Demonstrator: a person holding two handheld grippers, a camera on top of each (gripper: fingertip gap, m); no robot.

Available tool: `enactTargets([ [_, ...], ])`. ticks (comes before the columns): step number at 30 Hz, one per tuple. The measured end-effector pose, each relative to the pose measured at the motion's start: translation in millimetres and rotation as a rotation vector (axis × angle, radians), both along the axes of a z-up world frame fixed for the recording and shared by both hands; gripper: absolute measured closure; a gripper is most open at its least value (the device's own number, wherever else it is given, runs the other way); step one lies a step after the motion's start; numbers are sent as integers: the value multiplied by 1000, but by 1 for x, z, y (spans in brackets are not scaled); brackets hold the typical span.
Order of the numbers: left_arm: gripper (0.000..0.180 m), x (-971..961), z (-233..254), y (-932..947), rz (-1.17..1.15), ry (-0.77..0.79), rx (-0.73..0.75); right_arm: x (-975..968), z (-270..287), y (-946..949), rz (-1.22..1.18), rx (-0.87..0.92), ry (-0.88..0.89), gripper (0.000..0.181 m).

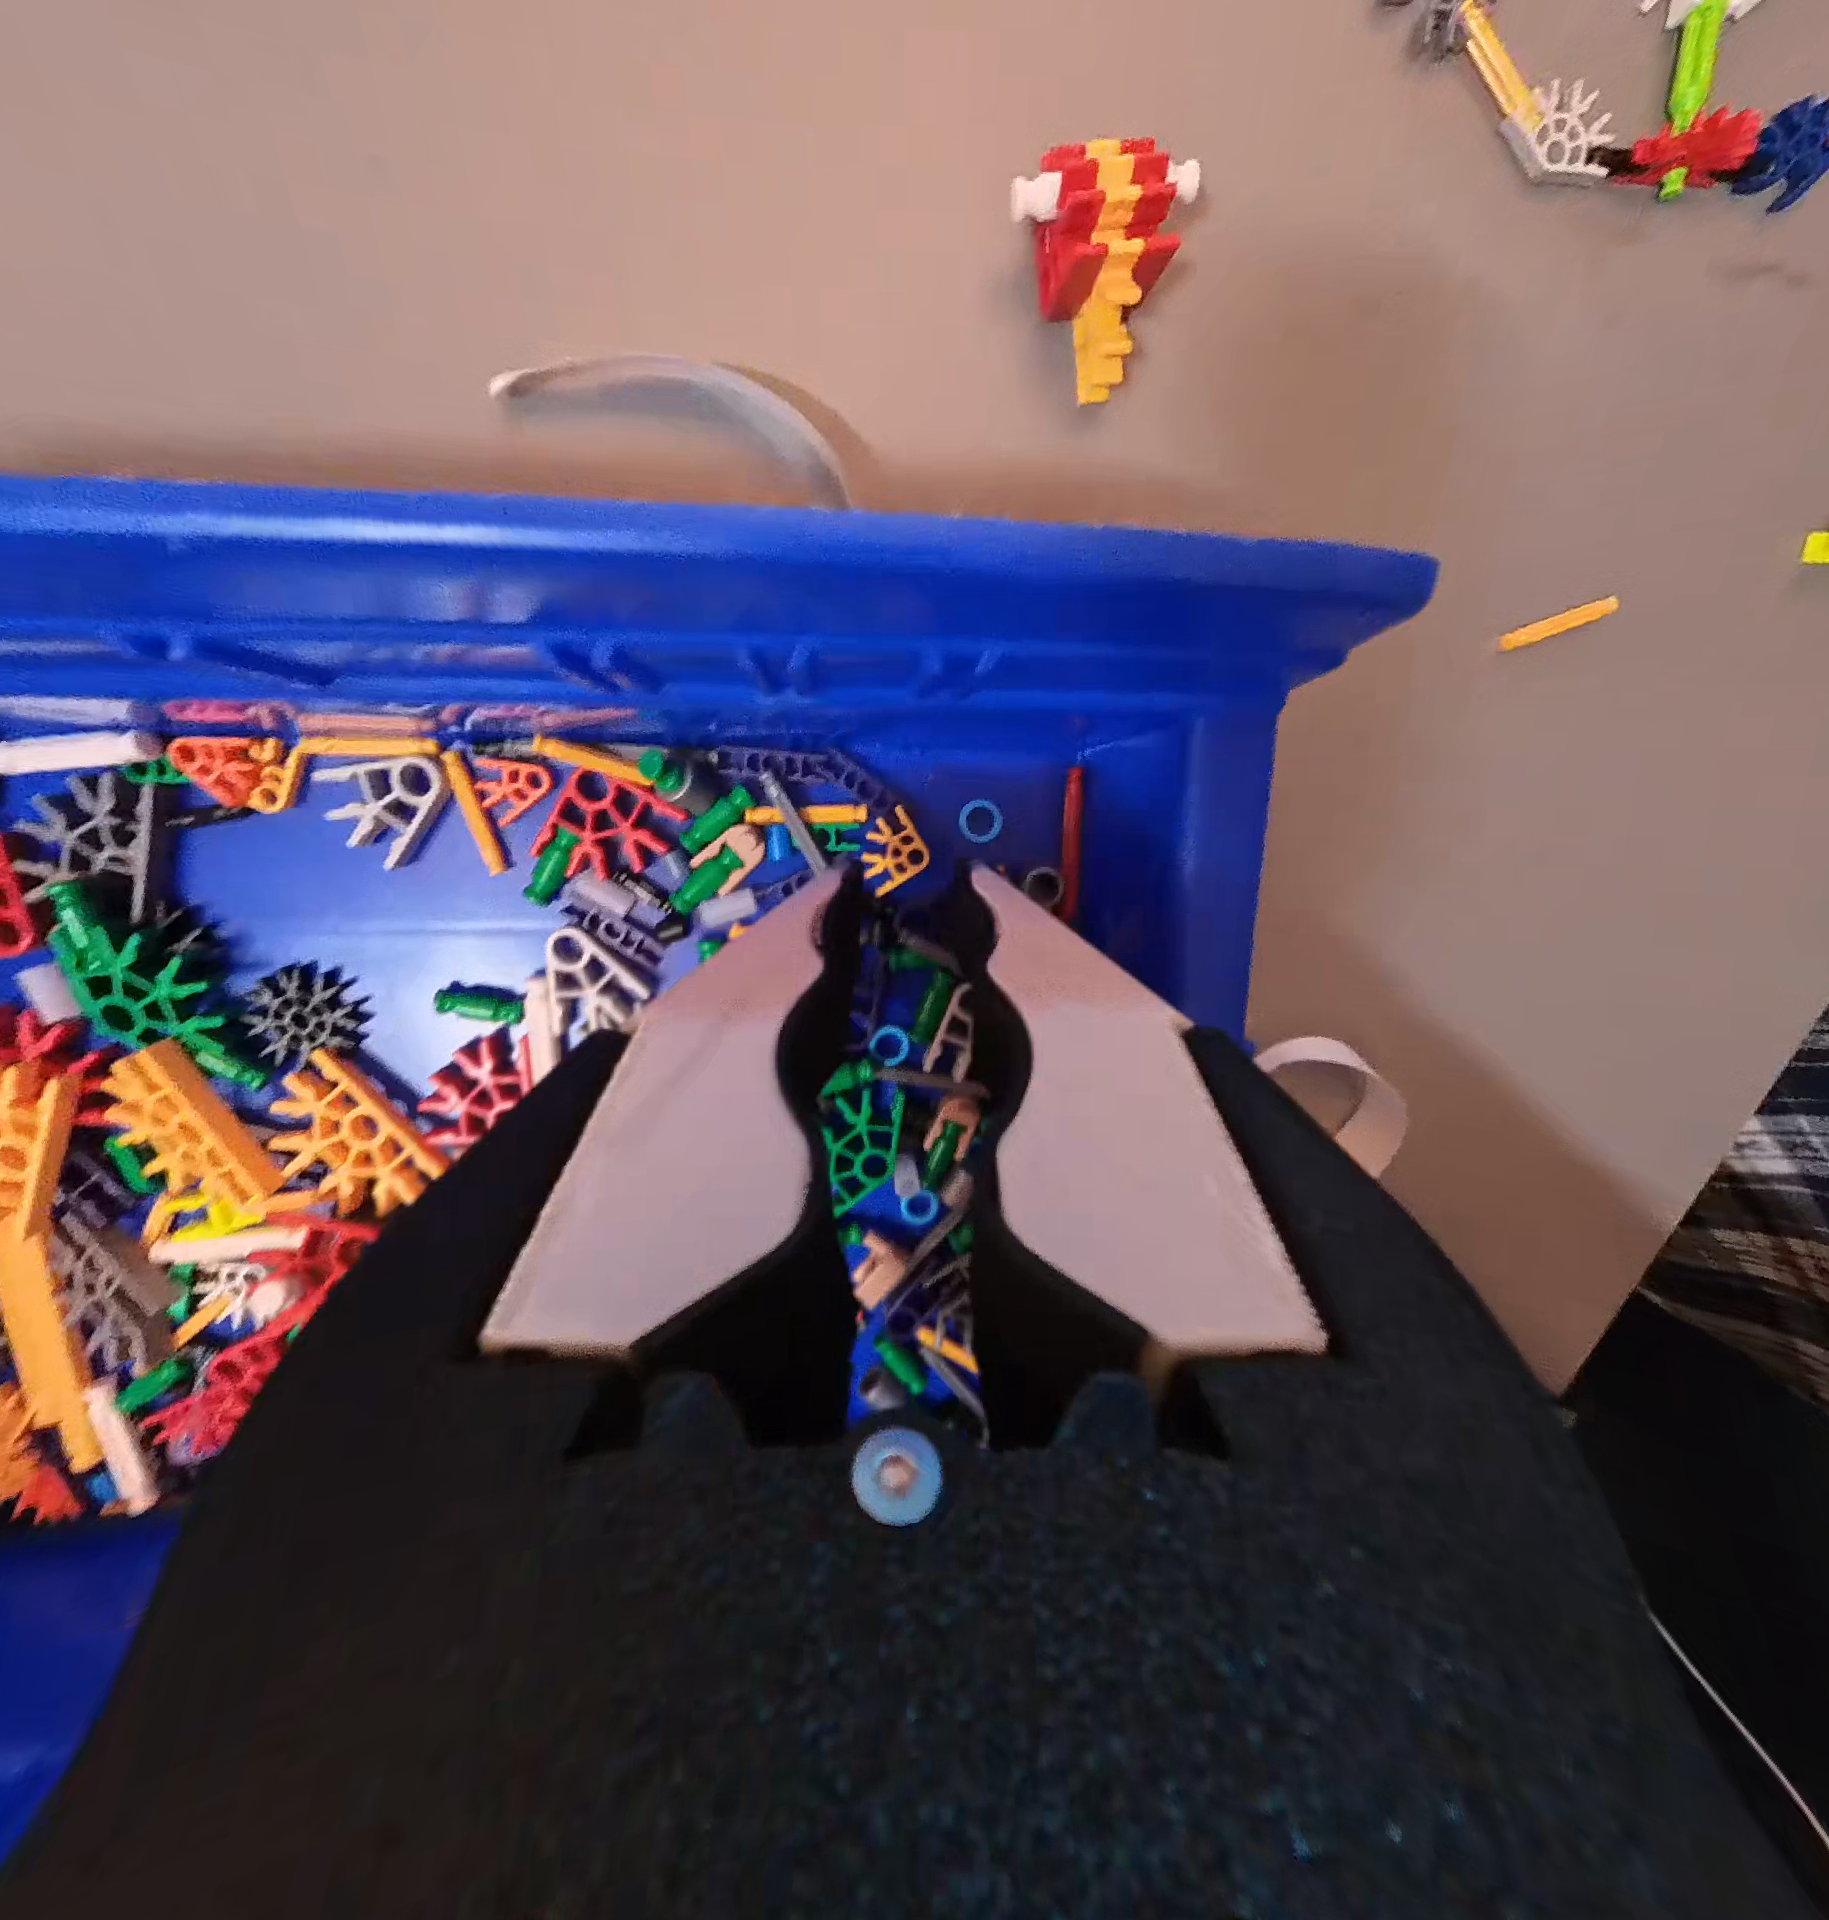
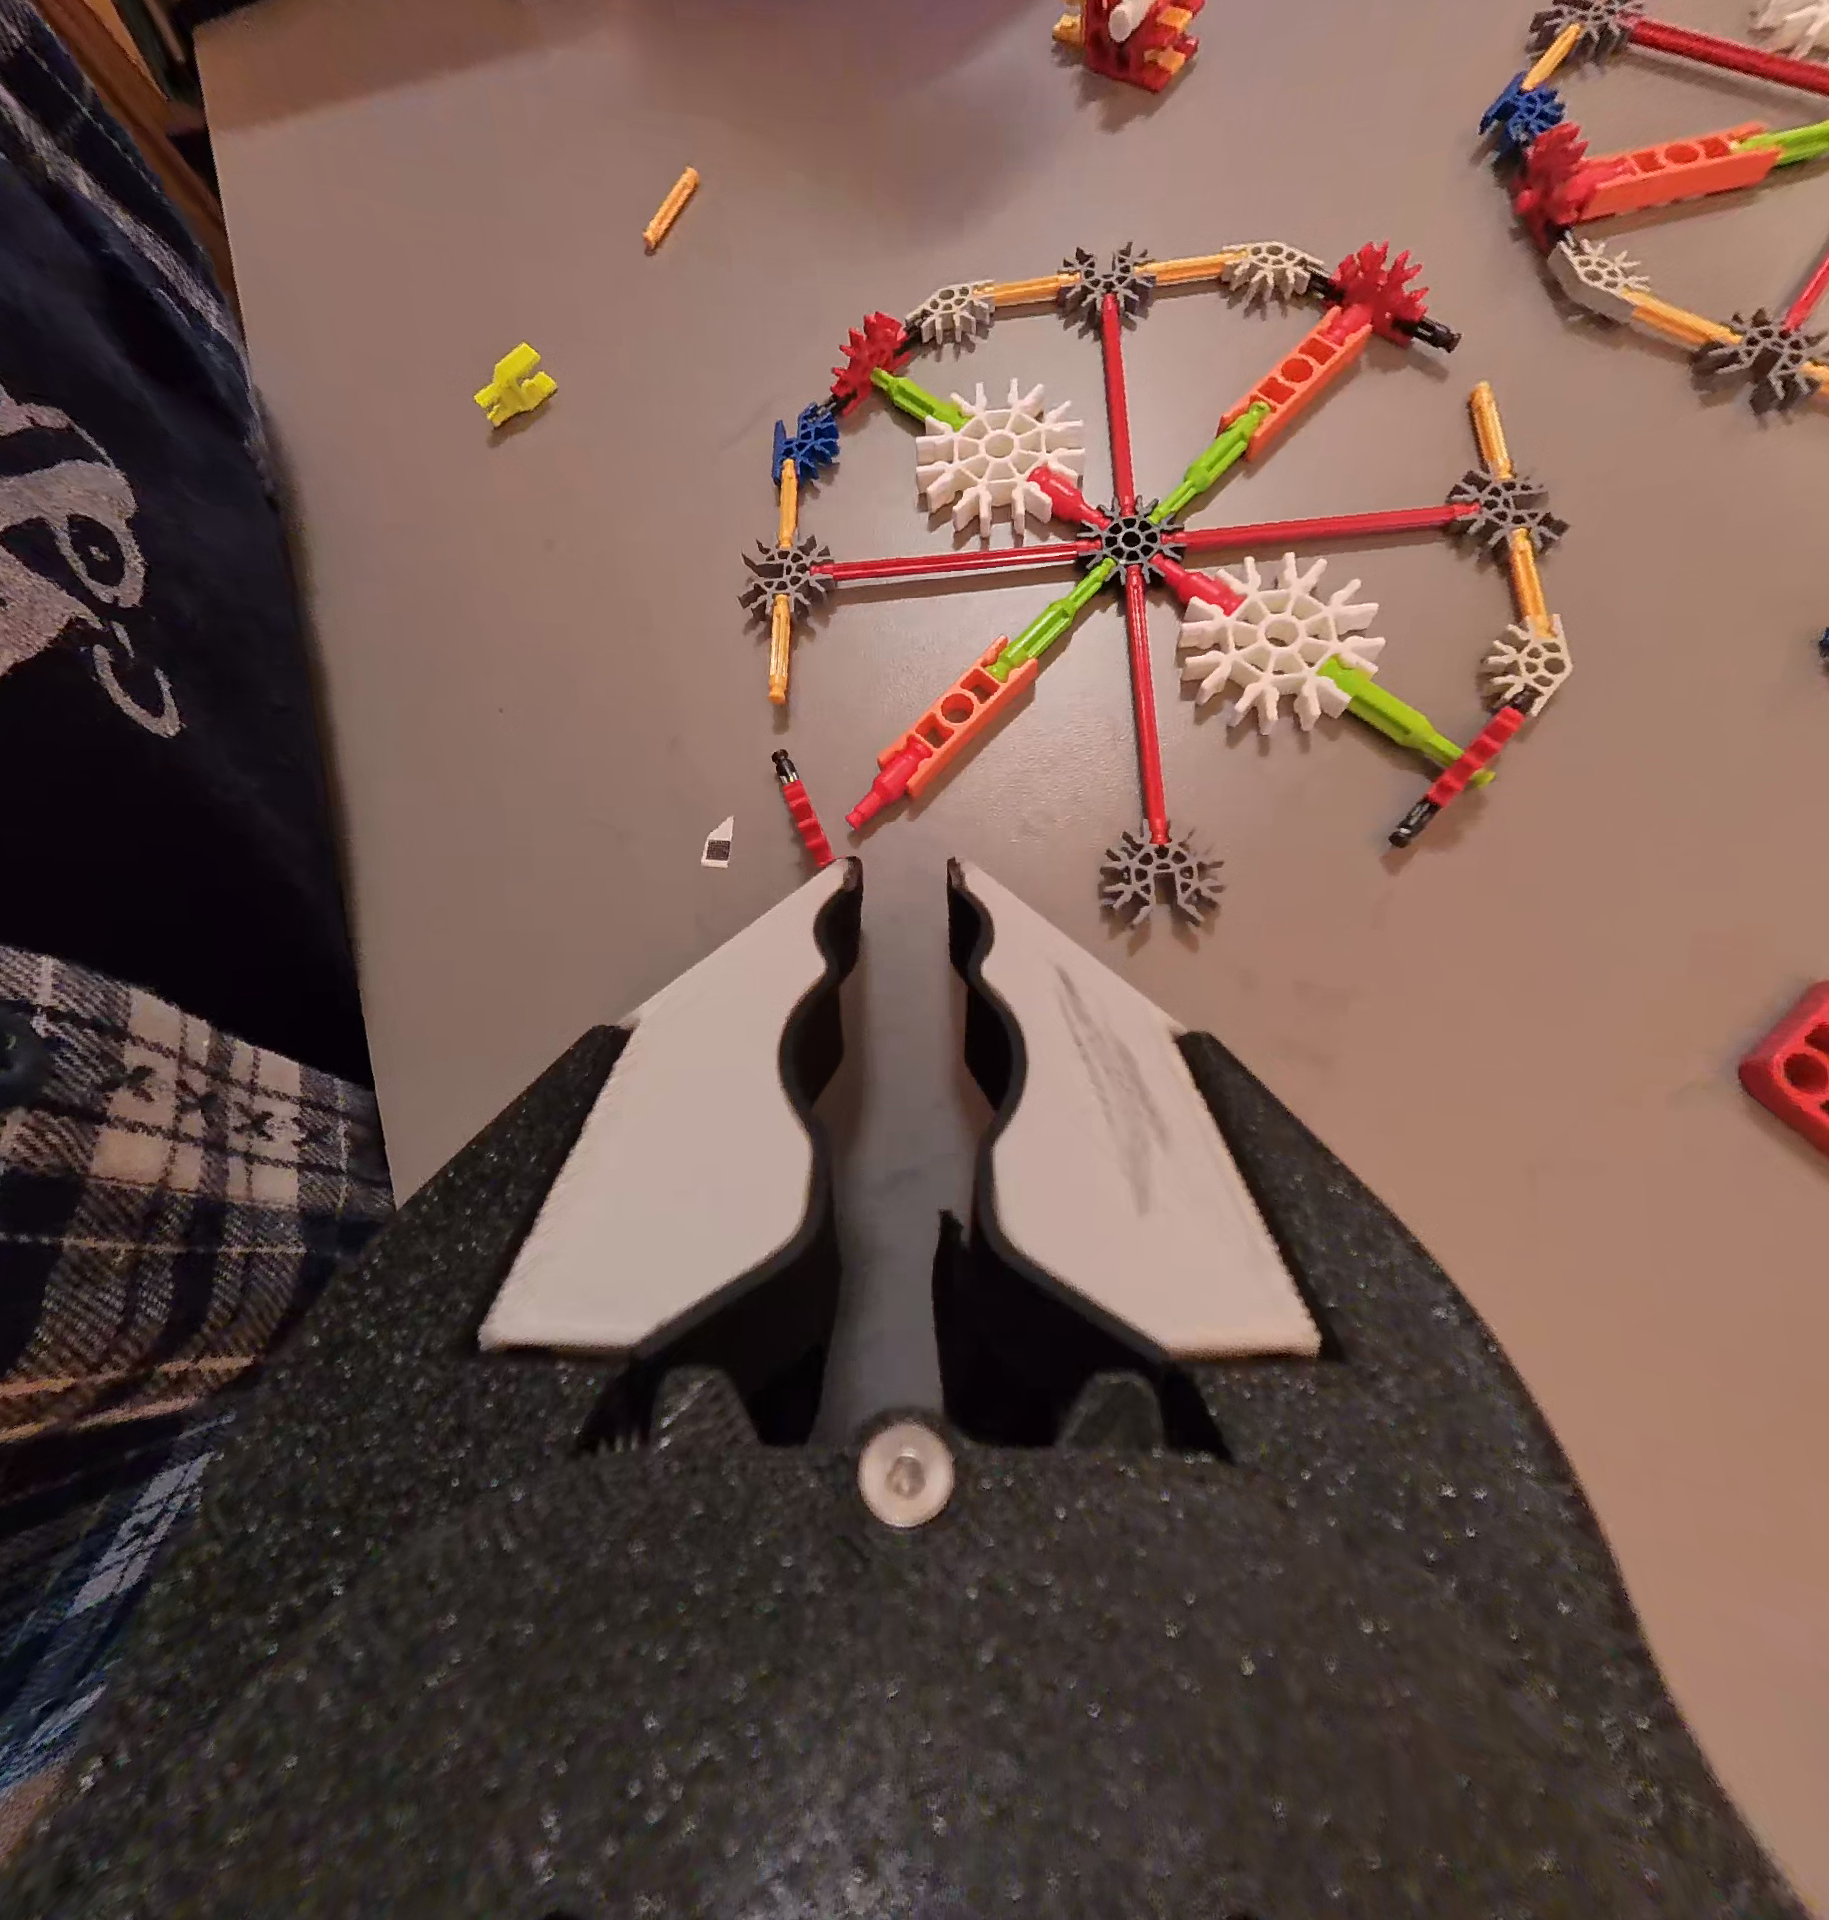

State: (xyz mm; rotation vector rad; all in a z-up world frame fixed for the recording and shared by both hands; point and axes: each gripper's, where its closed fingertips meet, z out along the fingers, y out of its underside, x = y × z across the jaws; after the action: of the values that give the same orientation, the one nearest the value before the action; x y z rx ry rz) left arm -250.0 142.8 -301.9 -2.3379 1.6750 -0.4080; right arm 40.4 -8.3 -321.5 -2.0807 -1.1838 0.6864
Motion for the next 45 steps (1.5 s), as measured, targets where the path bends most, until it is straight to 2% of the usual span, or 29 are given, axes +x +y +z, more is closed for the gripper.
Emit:
enactTargets([
  [4, 164, 7, -14, 0, 3, -11, -6, 1, 0, 2, -13, -18, 11, 166],
  [7, 162, -2, -18, 15, 47, 46, 63, 1, -2, 1, -9, -31, 6, 166],
  [14, 161, -47, 17, 70, 177, 40, 191, 2, -3, 1, -11, -63, 13, 166],
  [17, 153, -64, 25, 98, 230, 41, 229, 2, -4, 2, -16, -76, 18, 166],
  [19, 139, -72, 26, 112, 250, 43, 228, 2, -5, 2, -18, -82, 14, 166],
  [26, 106, -89, -6, 119, 195, 187, 53, 2, -6, 2, -23, -100, 16, 166],
  [31, 115, -94, -17, 120, 116, 314, 61, 3, -6, 3, -29, -104, 17, 168],
  [35, 157, -84, -18, 115, 68, 311, 53, 3, -6, 3, -32, -114, 22, 169],
  [36, 162, -79, -18, 112, 55, 297, 43, 3, -6, 3, -32, -116, 23, 169],
  [38, 164, -74, -19, 108, 31, 299, 40, 3, -6, 3, -33, -121, 26, 169],
  [42, 161, -54, -16, 74, -88, 229, -105, 3, -5, 3, -30, -135, 34, 170],
  [45, 152, -56, -9, 70, -104, 216, -96, 3, -5, 2, -29, -136, 34, 169],
])
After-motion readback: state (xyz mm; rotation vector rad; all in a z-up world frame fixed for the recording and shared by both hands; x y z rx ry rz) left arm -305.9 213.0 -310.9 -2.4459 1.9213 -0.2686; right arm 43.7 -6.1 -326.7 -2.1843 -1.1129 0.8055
